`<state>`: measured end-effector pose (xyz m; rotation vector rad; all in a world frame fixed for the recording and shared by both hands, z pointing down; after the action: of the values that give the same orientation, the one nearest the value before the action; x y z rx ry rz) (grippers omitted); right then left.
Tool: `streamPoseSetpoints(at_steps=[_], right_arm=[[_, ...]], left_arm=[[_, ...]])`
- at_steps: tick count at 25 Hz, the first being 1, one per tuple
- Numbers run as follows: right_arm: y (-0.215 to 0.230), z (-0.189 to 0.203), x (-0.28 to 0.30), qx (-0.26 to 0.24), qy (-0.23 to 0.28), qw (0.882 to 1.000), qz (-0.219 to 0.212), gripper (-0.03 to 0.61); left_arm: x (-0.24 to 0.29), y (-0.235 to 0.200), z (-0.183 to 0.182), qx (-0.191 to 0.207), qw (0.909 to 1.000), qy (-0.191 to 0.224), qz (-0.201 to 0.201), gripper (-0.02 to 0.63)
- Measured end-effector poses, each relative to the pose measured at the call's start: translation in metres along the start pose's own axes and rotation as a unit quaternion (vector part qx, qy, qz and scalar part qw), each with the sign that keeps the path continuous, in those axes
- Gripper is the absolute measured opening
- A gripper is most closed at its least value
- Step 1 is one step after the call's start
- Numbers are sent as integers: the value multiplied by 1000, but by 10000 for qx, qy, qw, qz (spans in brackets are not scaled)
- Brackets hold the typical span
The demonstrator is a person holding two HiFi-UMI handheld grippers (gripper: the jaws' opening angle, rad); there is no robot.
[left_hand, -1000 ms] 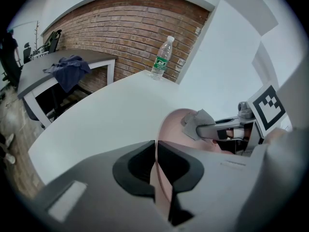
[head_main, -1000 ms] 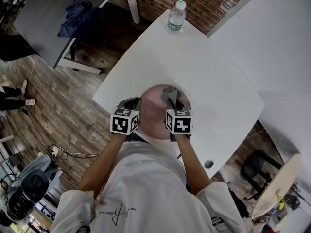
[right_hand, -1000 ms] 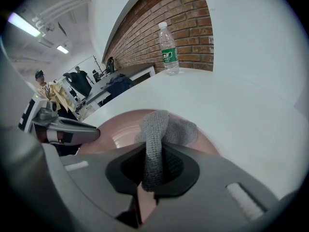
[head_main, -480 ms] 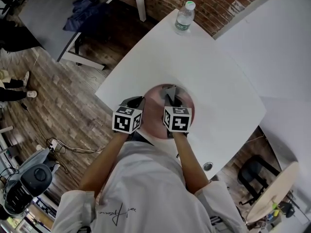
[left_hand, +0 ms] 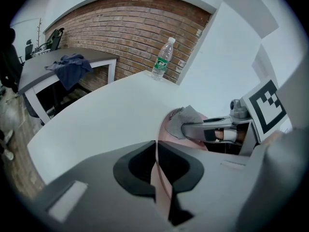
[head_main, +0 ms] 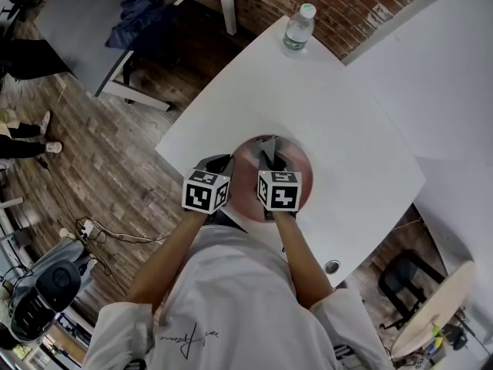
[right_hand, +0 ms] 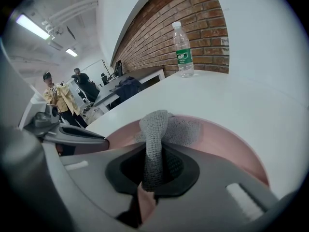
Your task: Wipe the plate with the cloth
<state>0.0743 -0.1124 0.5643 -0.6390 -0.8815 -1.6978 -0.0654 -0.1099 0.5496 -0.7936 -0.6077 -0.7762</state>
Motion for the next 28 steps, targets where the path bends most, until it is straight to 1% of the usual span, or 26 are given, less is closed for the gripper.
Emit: streamPoseSetpoints(at_steps=[3,15,28], right_arm=[[-3,1,-1,3,-10,10000,-4,29],[-14,1,4,-134,-27,9999,-103,29],[-27,5,5,-248,-135,9991,-309,31]], left_arm=[[-2,1,0,36,10000,-12,11,29],[-1,-2,0,-19,10000,29,8,29],[-2,-2,0,-121,9999,34,19,29]])
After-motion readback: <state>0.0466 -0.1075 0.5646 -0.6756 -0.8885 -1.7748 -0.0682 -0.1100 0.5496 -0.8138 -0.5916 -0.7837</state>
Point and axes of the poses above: the fingertips, and each gripper's own axes: x forward along the fingers, y to its right, z out of its underside, the point moved 6 cm from there along -x, backward along the fingers, and after that the axes turned 4 degrees about z, right-handed, at the moved point
